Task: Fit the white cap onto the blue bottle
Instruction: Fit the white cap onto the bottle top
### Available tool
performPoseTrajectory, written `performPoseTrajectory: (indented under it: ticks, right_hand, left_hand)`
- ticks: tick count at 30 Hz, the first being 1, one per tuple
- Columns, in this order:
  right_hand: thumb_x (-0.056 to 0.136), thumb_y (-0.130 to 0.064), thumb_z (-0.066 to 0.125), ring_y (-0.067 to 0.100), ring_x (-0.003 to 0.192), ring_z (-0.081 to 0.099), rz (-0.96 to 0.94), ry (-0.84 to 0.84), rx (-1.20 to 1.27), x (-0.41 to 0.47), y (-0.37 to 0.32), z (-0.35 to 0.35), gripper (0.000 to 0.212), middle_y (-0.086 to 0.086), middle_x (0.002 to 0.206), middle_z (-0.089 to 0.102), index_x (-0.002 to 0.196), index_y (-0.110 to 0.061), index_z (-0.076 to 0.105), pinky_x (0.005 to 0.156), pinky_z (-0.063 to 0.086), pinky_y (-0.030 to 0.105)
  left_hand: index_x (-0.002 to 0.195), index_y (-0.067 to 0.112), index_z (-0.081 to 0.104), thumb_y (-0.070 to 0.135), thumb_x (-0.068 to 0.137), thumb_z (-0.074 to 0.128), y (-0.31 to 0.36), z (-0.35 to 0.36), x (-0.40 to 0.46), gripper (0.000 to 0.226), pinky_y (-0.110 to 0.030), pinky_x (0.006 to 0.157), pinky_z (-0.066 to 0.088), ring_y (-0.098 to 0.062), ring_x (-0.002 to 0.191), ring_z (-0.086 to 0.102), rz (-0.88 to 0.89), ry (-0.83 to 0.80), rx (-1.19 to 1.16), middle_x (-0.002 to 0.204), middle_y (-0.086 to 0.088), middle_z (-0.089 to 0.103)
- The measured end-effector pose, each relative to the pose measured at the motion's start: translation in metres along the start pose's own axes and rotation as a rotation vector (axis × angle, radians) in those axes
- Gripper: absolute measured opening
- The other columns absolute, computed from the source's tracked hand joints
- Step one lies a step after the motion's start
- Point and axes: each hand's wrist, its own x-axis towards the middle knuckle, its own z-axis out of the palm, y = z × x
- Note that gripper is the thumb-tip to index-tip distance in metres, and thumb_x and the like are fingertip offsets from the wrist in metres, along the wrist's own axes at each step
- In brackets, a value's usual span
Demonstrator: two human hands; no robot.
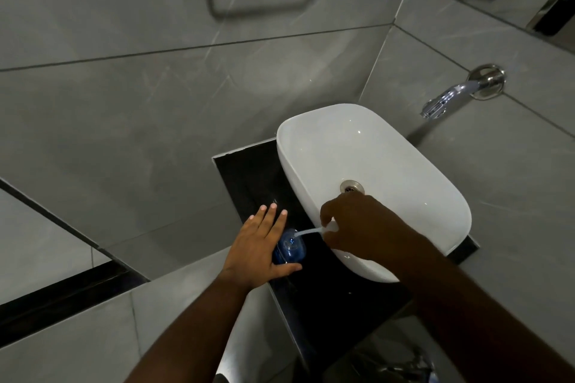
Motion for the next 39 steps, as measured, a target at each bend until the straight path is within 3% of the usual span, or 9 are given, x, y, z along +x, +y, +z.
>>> performPoseTrajectory:
  ticks: [3,8,15,21,24,28,33,36,39]
  right_hand:
    - [0.082,-0.025,0.066,0.025,0.091,0.065,-0.053,-0.065,-0.064,0.003,-0.009,0.003,0.019,0.011,0.101,0.069,0.095,-0.012,0.067,0.079,0.056,0.035]
    - [0.084,-0.026,0.067,0.027,0.096,0.065,-0.152,-0.137,-0.202,0.02,-0.024,0.014,0.03,0.014,0.108,0.067,0.106,-0.006,0.063,0.077,0.05,0.032]
    - [0.089,-0.023,0.063,0.028,0.128,0.046,-0.122,-0.243,-0.09,0.064,-0.02,0.059,0.057,0.014,0.142,0.045,0.138,-0.009,0.039,0.109,0.035,0.036]
    - [0.074,-0.035,0.077,0.019,0.112,0.055,-0.089,0.15,0.251,0.045,0.013,0.074,0.075,0.007,0.129,0.053,0.137,-0.019,0.04,0.093,0.049,0.027]
    - [0.071,-0.036,0.079,0.003,0.085,0.055,0.028,0.153,0.439,0.031,0.025,0.091,0.071,-0.003,0.108,0.057,0.132,-0.02,0.046,0.074,0.042,0.011]
    - [0.07,-0.031,0.08,0.009,0.077,0.064,0.155,0.16,0.686,0.022,0.018,0.117,0.058,-0.005,0.098,0.066,0.122,-0.022,0.057,0.077,0.057,0.025]
    - [0.065,-0.041,0.082,-0.001,0.055,0.056,0.322,0.369,0.749,0.031,-0.001,0.139,0.029,-0.011,0.065,0.063,0.079,-0.023,0.064,0.053,0.045,0.005]
    - [0.078,-0.039,0.073,0.001,0.06,0.054,0.329,0.265,0.747,0.042,-0.001,0.141,0.026,-0.004,0.076,0.067,0.089,-0.017,0.065,0.055,0.042,0.0]
    - [0.086,-0.013,0.067,0.024,0.082,0.064,0.236,0.173,0.723,0.046,0.005,0.141,0.032,0.027,0.095,0.068,0.106,0.011,0.061,0.067,0.04,0.002]
  left_hand:
    - [0.152,0.027,-0.007,0.09,0.077,0.037,0.001,-0.002,-0.001,0.108,-0.047,0.114,0.0,-0.024,0.146,-0.003,0.002,0.008,0.007,0.16,-0.006,0.001]
    - [0.151,0.026,-0.007,0.09,0.077,0.037,0.002,-0.002,0.0,0.107,-0.046,0.114,0.0,-0.023,0.146,-0.005,0.009,0.012,0.008,0.159,-0.006,-0.001]
    - [0.148,0.017,0.028,0.09,0.077,0.034,0.005,-0.006,0.0,0.102,-0.047,0.117,0.005,-0.026,0.146,-0.004,0.007,-0.012,-0.001,0.161,-0.011,0.01]
    - [0.147,0.034,-0.021,0.092,0.076,0.032,0.004,-0.004,-0.002,0.106,-0.039,0.115,-0.009,-0.019,0.144,-0.02,-0.022,-0.023,0.007,0.159,-0.002,-0.014]
    - [0.147,0.035,-0.022,0.092,0.075,0.032,0.004,-0.003,-0.002,0.105,-0.039,0.115,-0.008,-0.019,0.144,-0.019,-0.029,-0.02,0.0,0.158,-0.002,-0.014]
    - [0.147,0.034,-0.019,0.092,0.075,0.03,0.006,-0.003,-0.002,0.105,-0.039,0.116,-0.007,-0.019,0.145,-0.017,-0.031,-0.019,-0.008,0.158,-0.003,-0.013]
    - [0.149,0.032,-0.014,0.091,0.074,0.029,0.007,-0.004,-0.002,0.105,-0.039,0.116,-0.006,-0.019,0.144,-0.018,-0.037,-0.02,-0.013,0.159,-0.003,-0.011]
    - [0.149,0.033,-0.015,0.09,0.075,0.034,0.007,-0.004,-0.002,0.105,-0.039,0.116,-0.007,-0.018,0.144,-0.019,-0.043,-0.02,-0.019,0.158,-0.002,-0.012]
    - [0.148,0.034,-0.016,0.09,0.075,0.035,0.007,-0.004,-0.002,0.105,-0.04,0.116,-0.005,-0.019,0.145,-0.018,-0.041,-0.02,-0.017,0.159,-0.003,-0.011]
